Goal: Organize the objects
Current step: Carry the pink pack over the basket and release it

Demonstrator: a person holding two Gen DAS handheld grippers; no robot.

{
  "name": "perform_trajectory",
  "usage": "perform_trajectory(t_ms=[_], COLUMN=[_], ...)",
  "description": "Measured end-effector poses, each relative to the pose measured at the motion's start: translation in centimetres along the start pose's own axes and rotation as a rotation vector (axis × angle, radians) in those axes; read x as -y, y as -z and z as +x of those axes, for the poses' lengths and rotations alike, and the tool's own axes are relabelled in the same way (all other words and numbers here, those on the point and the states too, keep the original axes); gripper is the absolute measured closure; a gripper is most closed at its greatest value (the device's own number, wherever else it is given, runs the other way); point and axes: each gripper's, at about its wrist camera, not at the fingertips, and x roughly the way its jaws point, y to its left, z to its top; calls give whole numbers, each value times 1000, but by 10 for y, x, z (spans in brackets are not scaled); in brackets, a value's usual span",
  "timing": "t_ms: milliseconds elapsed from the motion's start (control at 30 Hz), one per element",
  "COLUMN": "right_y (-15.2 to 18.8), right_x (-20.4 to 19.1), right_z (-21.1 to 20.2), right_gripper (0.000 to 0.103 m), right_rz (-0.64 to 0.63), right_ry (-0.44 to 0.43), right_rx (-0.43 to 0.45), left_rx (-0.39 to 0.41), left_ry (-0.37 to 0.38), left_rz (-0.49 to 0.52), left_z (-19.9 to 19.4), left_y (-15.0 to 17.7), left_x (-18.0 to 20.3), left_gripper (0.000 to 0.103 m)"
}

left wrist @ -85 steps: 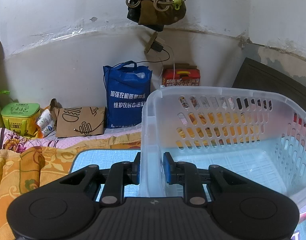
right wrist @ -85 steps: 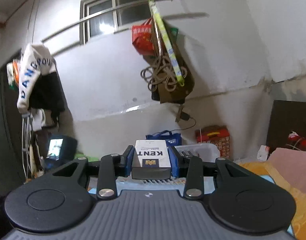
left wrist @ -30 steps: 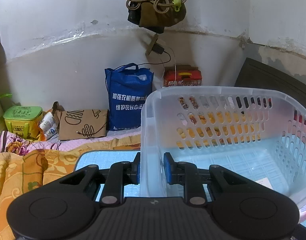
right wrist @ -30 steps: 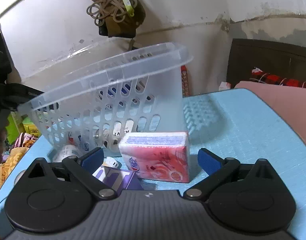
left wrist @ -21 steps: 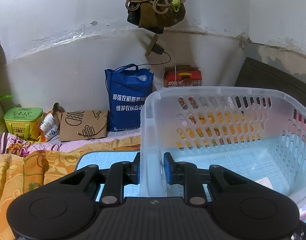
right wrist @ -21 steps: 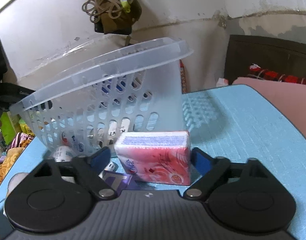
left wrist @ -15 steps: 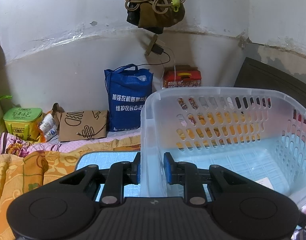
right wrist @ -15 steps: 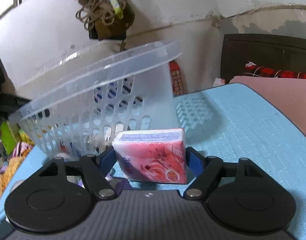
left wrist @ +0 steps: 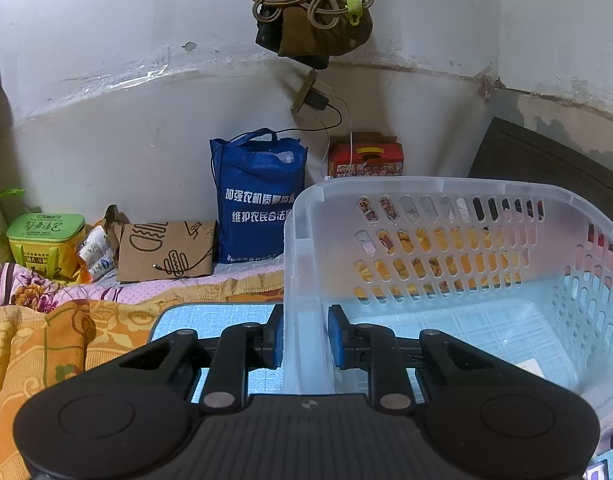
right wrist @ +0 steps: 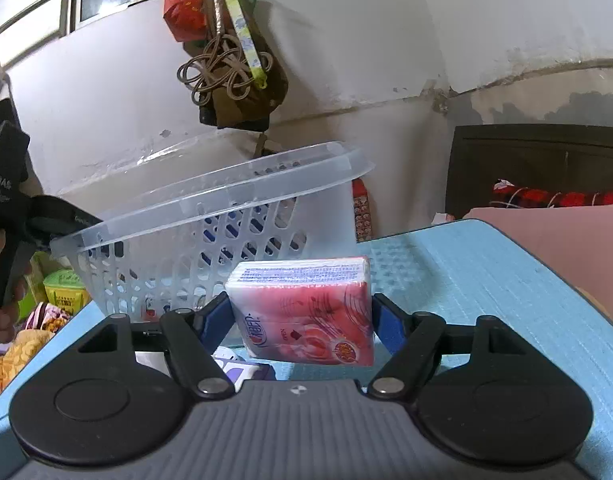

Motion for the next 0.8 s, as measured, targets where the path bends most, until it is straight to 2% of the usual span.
perform_trajectory(t_ms=[100, 167, 233, 400, 633, 733, 800], right_y=[-2, -3, -4, -20, -44, -60, -76], right_x=[3, 13, 24, 35, 31, 18, 11], right_z=[-7, -15, -27, -64, -78, -87, -86], right_gripper=[27, 27, 28, 28, 28, 28, 28], right_rz=[10, 63, 105, 75, 44, -40, -76], right_ry=[-13, -78, -100, -58, -98, -37, -29], right_rx=[30, 10, 18, 100, 116, 195, 228], left_rx=[0, 2, 5, 9, 9, 8, 8], left_ry=[0, -1, -4, -13, -15, -15, -15], left_rz=[1, 5, 3, 8, 8, 9, 8], left_z=[0, 0, 0, -1, -1, -2, -2], left_y=[0, 1, 1, 2, 1, 1, 1], left_x=[0, 0, -1, 2, 3, 3, 4], left_gripper=[77, 76, 76, 76, 76, 76, 76])
